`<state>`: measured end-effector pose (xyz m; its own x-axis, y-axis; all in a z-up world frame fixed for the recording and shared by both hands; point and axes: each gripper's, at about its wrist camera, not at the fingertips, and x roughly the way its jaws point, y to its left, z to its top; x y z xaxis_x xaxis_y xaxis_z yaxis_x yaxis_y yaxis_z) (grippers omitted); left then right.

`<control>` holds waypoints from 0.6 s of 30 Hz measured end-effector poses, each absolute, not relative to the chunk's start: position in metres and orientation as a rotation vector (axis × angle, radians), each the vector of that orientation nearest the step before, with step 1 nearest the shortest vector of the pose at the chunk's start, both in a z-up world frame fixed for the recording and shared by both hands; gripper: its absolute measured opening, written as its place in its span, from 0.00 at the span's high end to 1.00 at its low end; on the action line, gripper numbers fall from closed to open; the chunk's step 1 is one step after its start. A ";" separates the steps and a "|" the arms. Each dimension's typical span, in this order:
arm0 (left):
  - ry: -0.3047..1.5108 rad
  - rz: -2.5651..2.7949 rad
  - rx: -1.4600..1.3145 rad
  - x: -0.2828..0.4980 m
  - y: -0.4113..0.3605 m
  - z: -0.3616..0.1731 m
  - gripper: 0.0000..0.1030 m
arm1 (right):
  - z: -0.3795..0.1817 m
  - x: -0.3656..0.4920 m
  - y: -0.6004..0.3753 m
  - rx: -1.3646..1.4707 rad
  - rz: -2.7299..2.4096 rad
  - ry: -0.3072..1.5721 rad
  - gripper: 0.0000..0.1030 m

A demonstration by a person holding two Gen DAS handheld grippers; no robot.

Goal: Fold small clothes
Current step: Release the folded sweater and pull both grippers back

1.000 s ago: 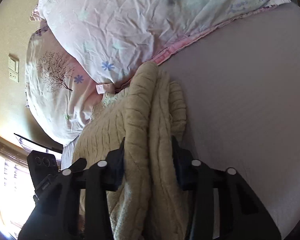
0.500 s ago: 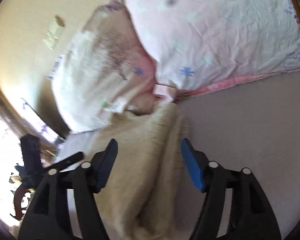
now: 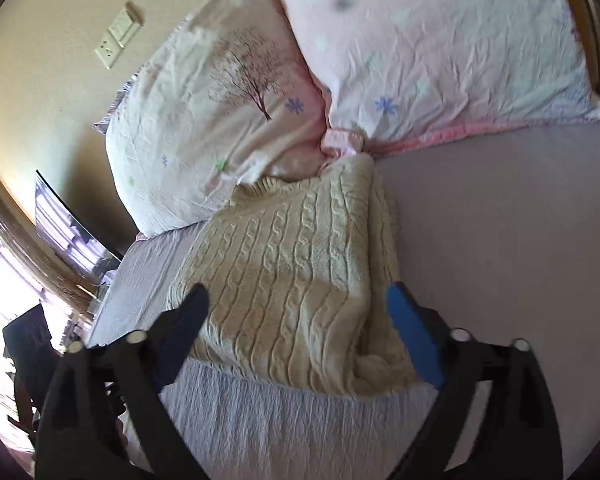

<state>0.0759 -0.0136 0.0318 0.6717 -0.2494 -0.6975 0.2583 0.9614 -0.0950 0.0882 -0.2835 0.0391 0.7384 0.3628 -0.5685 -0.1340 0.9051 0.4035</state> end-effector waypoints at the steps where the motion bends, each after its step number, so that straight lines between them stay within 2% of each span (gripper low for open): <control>1: 0.793 -0.263 0.045 0.074 -0.018 0.027 0.01 | 0.039 0.076 -0.282 0.308 0.212 0.681 0.02; 6: 0.843 -0.264 0.084 0.075 -0.030 0.003 0.01 | 0.005 0.053 -0.262 0.039 -0.062 0.785 0.02; 10: 0.870 -0.223 0.106 0.079 -0.030 -0.008 0.01 | -0.019 0.062 -0.255 0.099 0.055 0.886 0.02; 18: 0.917 -0.178 0.090 0.087 -0.025 -0.010 0.01 | -0.028 0.081 -0.227 -0.022 -0.006 0.947 0.02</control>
<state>0.0875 -0.0246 -0.0103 0.5952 -0.1150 -0.7953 0.1914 0.9815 0.0014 0.0815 -0.2275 -0.0281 0.5844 -0.0148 -0.8113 -0.0048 0.9998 -0.0217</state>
